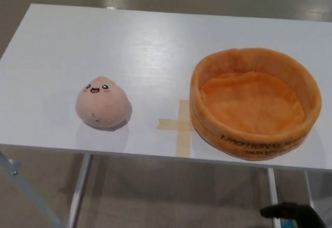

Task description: Use the left hand to pick up the pink round toy on the left and place it inside the orange plate on the desk.

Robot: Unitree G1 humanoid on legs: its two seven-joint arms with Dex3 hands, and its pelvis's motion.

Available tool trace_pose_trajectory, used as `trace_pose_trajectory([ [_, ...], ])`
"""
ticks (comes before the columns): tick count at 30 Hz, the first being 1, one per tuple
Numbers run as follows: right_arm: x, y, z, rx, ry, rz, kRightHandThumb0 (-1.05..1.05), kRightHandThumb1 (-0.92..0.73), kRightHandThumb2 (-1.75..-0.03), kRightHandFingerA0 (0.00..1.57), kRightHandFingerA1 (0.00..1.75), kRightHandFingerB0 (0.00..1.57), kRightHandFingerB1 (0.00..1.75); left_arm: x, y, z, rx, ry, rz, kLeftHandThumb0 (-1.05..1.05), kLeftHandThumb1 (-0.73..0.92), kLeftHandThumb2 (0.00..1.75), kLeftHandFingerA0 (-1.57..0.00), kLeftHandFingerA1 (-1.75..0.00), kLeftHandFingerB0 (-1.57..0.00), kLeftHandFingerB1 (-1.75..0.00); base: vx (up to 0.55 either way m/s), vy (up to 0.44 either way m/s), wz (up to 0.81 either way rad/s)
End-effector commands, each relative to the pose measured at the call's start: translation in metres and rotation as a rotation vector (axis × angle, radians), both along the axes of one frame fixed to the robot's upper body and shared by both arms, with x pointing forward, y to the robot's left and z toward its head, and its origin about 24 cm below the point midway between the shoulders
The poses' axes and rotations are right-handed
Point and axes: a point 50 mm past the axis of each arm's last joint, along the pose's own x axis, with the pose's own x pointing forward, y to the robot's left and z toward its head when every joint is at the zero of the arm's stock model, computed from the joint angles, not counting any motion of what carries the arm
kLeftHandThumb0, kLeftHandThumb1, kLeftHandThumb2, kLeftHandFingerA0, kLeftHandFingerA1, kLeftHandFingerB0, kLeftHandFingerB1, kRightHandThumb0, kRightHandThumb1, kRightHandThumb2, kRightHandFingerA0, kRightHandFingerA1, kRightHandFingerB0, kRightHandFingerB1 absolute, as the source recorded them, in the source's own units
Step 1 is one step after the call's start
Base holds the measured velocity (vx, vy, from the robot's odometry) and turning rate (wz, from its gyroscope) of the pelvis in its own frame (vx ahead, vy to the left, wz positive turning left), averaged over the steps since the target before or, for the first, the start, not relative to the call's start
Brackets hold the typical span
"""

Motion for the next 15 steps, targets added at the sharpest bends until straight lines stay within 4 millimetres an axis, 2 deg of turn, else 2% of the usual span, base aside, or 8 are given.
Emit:
trace_pose_trajectory([
  [1, 0.0025, 0.0015, 0.0013, 0.004, -0.028, 0.032, -0.12, -0.37, -0.6, 0.79, 0.78, 0.62, 0.63, 0.1116, -0.0069, 0.0544, -0.065, -0.463, -0.119, -0.4, 0.56, 0.58, -0.29, -0.35, -0.26, -0.3, 0.01, -0.013, 0.11],
  [8, 0.0011, 0.0009, 0.0005, -0.01, -0.027, 0.046, -0.15, -0.38, -0.6, 0.79, 0.75, 0.63, 0.63, 0.1114, -0.0071, 0.0533, -0.061, -0.466, -0.12, -0.37, 0.56, 0.57, -0.28, -0.34, -0.21, -0.28, 0.01, -0.009, -0.04],
  [9, 0.0005, 0.0007, 0.0001, -0.015, -0.025, 0.051, -0.15, -0.39, -0.6, 0.77, 0.74, 0.62, 0.62, 0.1108, -0.0071, 0.0529, -0.064, -0.467, -0.115, -0.44, 0.48, 0.68, -0.23, -0.41, -0.18, -0.36, 0.01, -0.014, -0.08],
  [13, 0.0002, 0.001, -0.0001, -0.01, -0.027, 0.049, -0.15, -0.38, -0.6, 0.77, 0.75, 0.61, 0.62, 0.1111, -0.0066, 0.0532, -0.078, -0.47, -0.113, -0.44, 0.52, 0.65, -0.13, -0.35, -0.12, -0.32, 0.0, -0.004, 0.02],
  [15, 0.0004, 0.0011, 0.0, -0.009, -0.027, 0.049, -0.14, -0.38, -0.6, 0.77, 0.75, 0.62, 0.62, 0.1113, -0.0063, 0.0537, -0.075, -0.478, -0.119, -0.46, 0.48, 0.65, -0.14, -0.36, -0.13, -0.34, 0.0, 0.0, 0.0],
])
